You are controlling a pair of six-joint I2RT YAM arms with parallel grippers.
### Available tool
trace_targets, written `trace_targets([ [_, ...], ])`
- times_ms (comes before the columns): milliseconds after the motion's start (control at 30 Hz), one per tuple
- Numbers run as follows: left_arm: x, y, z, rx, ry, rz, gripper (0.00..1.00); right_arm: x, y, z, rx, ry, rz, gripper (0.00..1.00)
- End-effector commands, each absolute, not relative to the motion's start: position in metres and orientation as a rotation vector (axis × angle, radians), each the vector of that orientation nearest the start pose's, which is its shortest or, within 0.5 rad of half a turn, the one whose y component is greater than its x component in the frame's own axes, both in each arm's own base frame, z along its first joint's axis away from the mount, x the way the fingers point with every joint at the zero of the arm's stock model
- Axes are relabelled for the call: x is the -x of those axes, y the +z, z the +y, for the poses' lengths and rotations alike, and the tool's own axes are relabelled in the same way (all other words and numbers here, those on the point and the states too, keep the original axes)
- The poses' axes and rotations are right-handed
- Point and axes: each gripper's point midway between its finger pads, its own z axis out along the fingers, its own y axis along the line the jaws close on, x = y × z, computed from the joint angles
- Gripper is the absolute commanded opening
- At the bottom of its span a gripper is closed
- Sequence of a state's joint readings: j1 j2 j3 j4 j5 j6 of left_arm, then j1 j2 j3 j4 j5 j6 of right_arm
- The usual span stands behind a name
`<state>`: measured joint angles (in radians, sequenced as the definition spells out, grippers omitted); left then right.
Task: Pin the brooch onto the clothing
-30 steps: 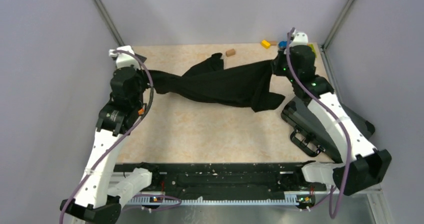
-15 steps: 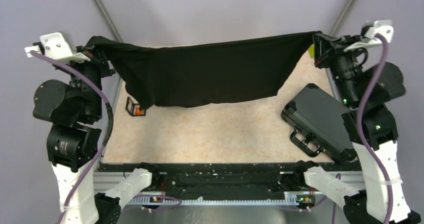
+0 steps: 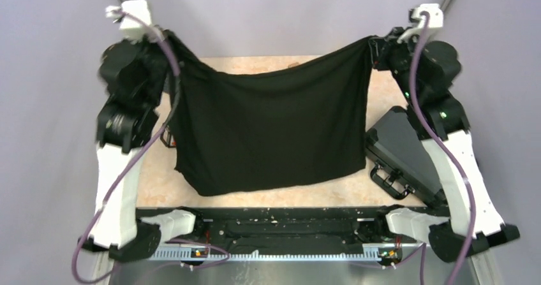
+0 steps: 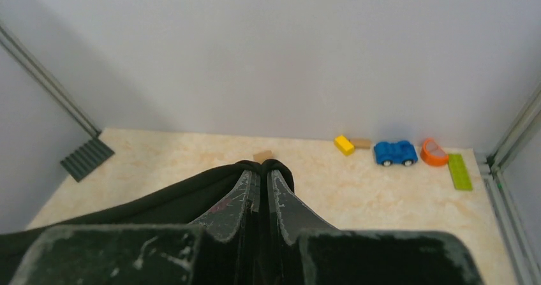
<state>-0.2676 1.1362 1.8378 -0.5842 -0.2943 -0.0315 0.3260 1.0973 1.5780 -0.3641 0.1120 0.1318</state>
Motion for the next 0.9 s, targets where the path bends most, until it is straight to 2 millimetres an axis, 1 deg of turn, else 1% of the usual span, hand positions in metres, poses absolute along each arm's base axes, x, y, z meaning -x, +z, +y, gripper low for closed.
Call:
trace_targets([
  [0, -0.374, 0.529, -0.045, 0.077, -0.006, 1.515, 0.00, -0.370, 0.488, 0.093, -0.005, 0.326, 1.496, 0.00],
  [67, -0.391, 0.545, -0.050, 0.078, -0.018, 1.493, 0.00, -0.390, 0.490, 0.088, -0.024, 0.362, 1.502, 0.00],
  [133, -0.404, 0.565, -0.057, 0.063, -0.043, 1.452, 0.00, -0.409, 0.498, 0.081, -0.042, 0.385, 1.489, 0.00],
  [200, -0.412, 0.586, -0.060, 0.052, -0.046, 1.400, 0.00, -0.421, 0.515, 0.080, -0.034, 0.408, 1.451, 0.00],
  [233, -0.410, 0.602, -0.060, 0.048, -0.052, 1.355, 0.00, -0.427, 0.522, 0.080, -0.029, 0.416, 1.437, 0.00],
  [267, -0.411, 0.610, -0.060, 0.039, -0.046, 1.330, 0.00, -0.431, 0.532, 0.078, -0.028, 0.423, 1.420, 0.00],
  [333, -0.407, 0.629, -0.058, 0.022, -0.034, 1.262, 0.00, -0.436, 0.553, 0.074, -0.016, 0.441, 1.382, 0.00],
  [367, -0.402, 0.638, -0.057, 0.019, -0.033, 1.229, 0.00, -0.437, 0.562, 0.071, -0.009, 0.450, 1.365, 0.00],
  [400, -0.395, 0.648, -0.056, 0.014, -0.033, 1.196, 0.00, -0.435, 0.576, 0.070, 0.014, 0.472, 1.336, 0.00],
  [467, -0.377, 0.668, -0.053, -0.001, -0.031, 1.129, 0.00, -0.437, 0.584, 0.063, 0.015, 0.503, 1.331, 0.00],
  [533, -0.362, 0.679, -0.053, -0.035, -0.022, 1.095, 0.00, -0.436, 0.585, 0.053, 0.013, 0.498, 1.325, 0.00],
  [567, -0.357, 0.680, -0.055, -0.059, -0.024, 1.094, 0.00, -0.433, 0.581, 0.052, 0.017, 0.497, 1.330, 0.00],
  [600, -0.354, 0.675, -0.060, -0.097, -0.036, 1.108, 0.00, -0.432, 0.573, 0.052, 0.023, 0.497, 1.343, 0.00],
  [633, -0.352, 0.666, -0.065, -0.133, -0.051, 1.135, 0.00, -0.430, 0.563, 0.054, 0.033, 0.501, 1.357, 0.00],
  [667, -0.352, 0.649, -0.071, -0.169, -0.071, 1.181, 0.00, -0.427, 0.546, 0.056, 0.035, 0.511, 1.381, 0.00],
  [700, -0.350, 0.629, -0.077, -0.200, -0.097, 1.233, 0.00, -0.426, 0.525, 0.058, 0.031, 0.523, 1.412, 0.00],
  [733, -0.351, 0.600, -0.086, -0.236, -0.138, 1.303, 0.00, -0.422, 0.503, 0.059, 0.023, 0.537, 1.445, 0.00],
  [800, -0.344, 0.535, -0.098, -0.258, -0.236, 1.445, 0.00, -0.414, 0.447, 0.064, 0.004, 0.580, 1.538, 0.00],
  [833, -0.344, 0.474, -0.107, -0.258, -0.300, 1.567, 0.00, -0.407, 0.415, 0.068, -0.011, 0.609, 1.592, 0.00],
  [867, -0.334, 0.435, -0.113, -0.247, -0.368, 1.634, 0.00, -0.401, 0.379, 0.071, -0.033, 0.639, 1.654, 0.00],
])
